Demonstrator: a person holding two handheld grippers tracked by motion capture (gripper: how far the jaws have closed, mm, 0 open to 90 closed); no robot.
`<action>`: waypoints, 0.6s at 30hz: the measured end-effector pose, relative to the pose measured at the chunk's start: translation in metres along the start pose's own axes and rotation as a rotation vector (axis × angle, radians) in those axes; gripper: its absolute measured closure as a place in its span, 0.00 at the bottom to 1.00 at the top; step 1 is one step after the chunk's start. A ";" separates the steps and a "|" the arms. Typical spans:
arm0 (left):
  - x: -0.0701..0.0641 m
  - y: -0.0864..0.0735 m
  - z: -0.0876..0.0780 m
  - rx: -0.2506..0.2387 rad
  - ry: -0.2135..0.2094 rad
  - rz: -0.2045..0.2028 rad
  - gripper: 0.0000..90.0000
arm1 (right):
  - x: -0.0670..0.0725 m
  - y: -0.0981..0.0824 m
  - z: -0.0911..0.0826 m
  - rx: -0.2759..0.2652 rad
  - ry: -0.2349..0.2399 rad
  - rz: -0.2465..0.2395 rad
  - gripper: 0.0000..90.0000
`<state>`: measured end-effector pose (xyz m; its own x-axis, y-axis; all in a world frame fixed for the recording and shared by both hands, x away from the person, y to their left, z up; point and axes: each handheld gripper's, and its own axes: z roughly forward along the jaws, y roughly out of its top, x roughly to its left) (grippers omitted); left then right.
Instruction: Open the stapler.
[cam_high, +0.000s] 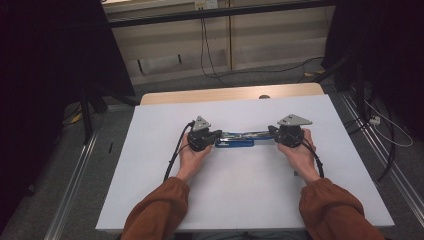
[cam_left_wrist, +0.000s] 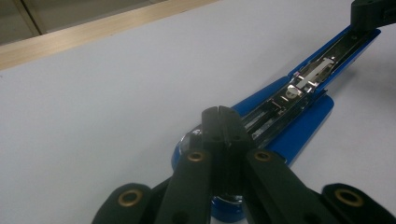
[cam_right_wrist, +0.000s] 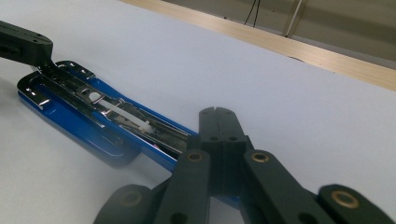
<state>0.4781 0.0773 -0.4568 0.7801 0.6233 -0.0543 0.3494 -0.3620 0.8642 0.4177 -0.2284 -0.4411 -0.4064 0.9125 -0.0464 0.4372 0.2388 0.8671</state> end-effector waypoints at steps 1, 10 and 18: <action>0.000 0.000 0.000 0.003 0.003 0.002 1.00 | 0.000 0.000 0.000 0.000 0.000 -0.001 1.00; 0.000 0.001 -0.001 -0.019 -0.002 -0.004 1.00 | -0.004 0.000 0.000 -0.020 0.002 0.020 0.99; -0.003 0.005 -0.003 -0.034 0.007 -0.002 1.00 | -0.006 0.000 -0.004 -0.052 0.043 0.090 0.90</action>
<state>0.4758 0.0757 -0.4511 0.7756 0.6290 -0.0531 0.3336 -0.3370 0.8804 0.4173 -0.2349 -0.4389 -0.4024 0.9139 0.0530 0.4319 0.1384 0.8912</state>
